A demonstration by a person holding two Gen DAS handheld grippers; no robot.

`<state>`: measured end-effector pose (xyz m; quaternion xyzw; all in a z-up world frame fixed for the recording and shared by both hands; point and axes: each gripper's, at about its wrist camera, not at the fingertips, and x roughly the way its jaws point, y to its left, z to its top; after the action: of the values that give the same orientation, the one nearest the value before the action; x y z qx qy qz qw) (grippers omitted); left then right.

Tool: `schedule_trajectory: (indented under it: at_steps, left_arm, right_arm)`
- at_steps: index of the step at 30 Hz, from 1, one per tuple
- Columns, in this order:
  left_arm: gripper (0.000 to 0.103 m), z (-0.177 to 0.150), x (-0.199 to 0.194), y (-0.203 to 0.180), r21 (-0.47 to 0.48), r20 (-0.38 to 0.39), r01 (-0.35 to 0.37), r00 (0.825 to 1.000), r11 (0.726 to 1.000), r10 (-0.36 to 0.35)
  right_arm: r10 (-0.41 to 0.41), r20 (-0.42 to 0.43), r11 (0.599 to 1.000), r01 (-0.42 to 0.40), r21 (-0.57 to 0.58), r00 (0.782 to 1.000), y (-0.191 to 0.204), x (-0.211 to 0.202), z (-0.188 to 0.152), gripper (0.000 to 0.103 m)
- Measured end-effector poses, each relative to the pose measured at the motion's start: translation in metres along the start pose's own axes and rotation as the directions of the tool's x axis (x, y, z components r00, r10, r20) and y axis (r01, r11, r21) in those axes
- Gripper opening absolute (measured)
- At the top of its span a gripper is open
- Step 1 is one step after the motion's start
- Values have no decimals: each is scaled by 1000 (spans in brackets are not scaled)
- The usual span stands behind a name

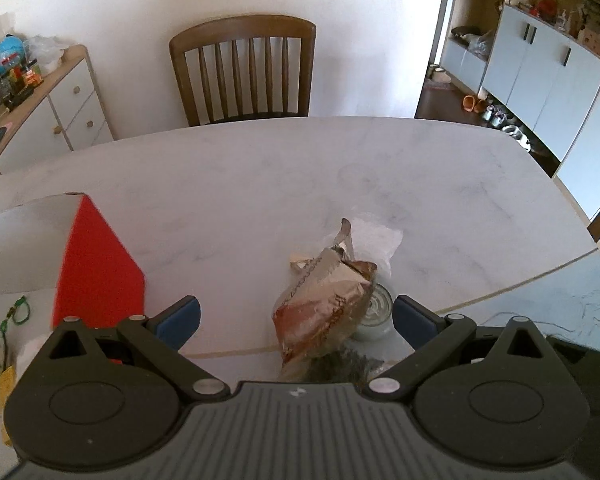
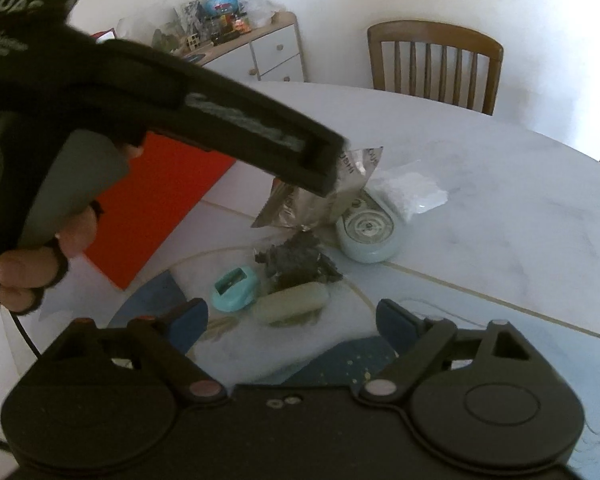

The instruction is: Organize objects

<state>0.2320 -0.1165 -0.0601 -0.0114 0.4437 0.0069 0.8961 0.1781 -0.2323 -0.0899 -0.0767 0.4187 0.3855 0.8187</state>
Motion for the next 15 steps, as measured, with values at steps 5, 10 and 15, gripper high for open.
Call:
schedule_trajectory:
  at_steps: [5, 10, 15]
  left_arm:
    - [103, 0, 16, -1, -3, -13, 2, 1000, 1000, -2]
    - [103, -2, 25, -1, -6, -20, 8, 1000, 1000, -8]
    - [102, -4, 32, 0, -29, -31, 15, 999, 999, -16]
  right_arm:
    - [19, -7, 1000, -19, -3, 1000, -1, 13, 1, 81]
    - [35, -17, 999, -35, -7, 999, -4, 22, -2, 75]
    - [51, -29, 998, -52, -35, 998, -2, 26, -4, 67]
